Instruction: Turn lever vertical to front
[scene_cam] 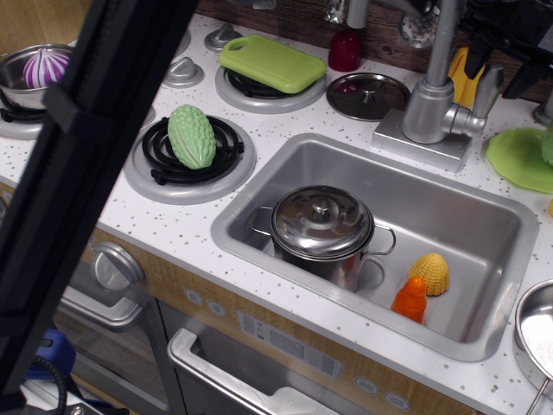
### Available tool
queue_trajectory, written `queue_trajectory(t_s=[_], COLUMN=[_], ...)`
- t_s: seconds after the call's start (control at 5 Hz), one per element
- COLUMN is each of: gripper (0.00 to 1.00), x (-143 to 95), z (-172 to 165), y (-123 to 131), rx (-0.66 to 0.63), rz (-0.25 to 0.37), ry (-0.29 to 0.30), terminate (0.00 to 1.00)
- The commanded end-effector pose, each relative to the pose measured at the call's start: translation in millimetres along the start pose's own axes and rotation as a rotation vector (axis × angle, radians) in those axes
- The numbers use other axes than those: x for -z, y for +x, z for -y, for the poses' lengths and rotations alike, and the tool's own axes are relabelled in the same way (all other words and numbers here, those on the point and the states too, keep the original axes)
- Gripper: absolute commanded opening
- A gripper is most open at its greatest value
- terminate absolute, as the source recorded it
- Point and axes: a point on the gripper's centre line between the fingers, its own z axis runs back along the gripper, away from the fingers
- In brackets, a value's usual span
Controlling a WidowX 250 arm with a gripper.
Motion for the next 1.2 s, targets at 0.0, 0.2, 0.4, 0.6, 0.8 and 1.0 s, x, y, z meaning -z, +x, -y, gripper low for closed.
queue_trajectory(t_s=[0.0, 0.2, 0.4, 0.6, 0.8, 1.0], gripper=[0.0, 0.0, 0.0, 0.0, 0.0, 0.0], x=[-16, -13, -6, -3, 3, 7], z=[-2, 6, 14, 18, 27, 32], y=[3, -9, -24, -32, -42, -49], rx=[-0.067, -0.166, -0.21, -0.236, -0.279, -0.305], rz=[0.045, -0.048, -0.096, -0.116, -0.14, -0.162], ry=[-0.02, -0.057, -0.058, -0.07, -0.107, -0.147], terminate=[0.0, 0.0, 0.0, 0.0, 0.0, 0.0])
